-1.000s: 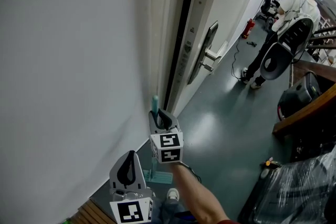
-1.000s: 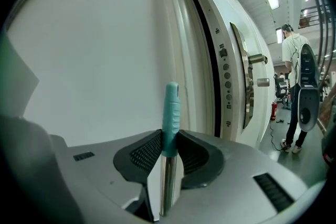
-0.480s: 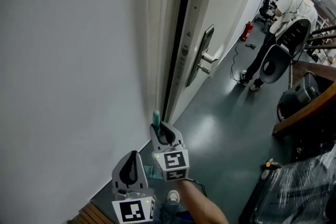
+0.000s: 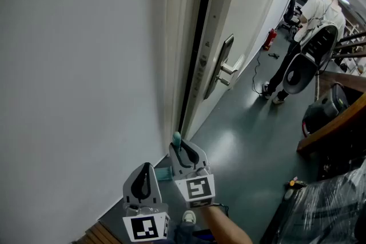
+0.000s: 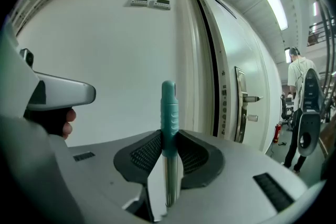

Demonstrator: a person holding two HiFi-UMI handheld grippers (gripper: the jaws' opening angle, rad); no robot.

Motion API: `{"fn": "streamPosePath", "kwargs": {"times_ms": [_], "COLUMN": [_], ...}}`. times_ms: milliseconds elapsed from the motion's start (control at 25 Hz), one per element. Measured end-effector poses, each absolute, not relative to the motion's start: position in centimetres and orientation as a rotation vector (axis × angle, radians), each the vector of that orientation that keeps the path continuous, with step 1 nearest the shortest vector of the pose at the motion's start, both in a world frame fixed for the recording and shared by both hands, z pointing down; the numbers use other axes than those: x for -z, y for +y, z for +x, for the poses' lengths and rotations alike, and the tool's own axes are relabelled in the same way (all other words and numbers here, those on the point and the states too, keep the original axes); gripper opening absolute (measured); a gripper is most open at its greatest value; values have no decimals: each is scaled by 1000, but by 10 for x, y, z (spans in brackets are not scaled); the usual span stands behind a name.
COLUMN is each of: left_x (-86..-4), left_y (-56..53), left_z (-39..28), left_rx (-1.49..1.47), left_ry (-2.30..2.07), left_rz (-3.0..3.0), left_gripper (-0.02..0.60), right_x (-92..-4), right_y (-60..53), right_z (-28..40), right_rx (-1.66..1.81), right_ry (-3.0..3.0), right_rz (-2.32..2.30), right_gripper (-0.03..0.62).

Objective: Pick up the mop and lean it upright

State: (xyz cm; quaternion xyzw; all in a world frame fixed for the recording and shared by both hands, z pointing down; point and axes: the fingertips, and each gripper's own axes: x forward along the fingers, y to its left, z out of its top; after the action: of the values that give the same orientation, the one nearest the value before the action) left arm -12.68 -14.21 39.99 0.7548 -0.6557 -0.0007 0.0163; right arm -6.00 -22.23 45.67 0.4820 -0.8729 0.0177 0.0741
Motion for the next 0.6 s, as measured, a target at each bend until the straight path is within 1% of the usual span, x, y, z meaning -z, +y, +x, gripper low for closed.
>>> {"fn": "streamPosePath", "kwargs": {"times_ms": [240,600], "left_x": [-391,-372], "left_y": [-143,-136], "left_z": [-127,-123], "left_rx": [18,76], "left_ry": [-2042,-2038], "left_rz": [2360,2357], "left_gripper": [12,12], "right_x": [-429,-378], "right_y": [-211,-197], "right_z": [-57,-34], "right_rx": [78,94], "right_ry": [-2651,-2699], "right_rz": [1419,1491], "right_gripper": [104,104]}}
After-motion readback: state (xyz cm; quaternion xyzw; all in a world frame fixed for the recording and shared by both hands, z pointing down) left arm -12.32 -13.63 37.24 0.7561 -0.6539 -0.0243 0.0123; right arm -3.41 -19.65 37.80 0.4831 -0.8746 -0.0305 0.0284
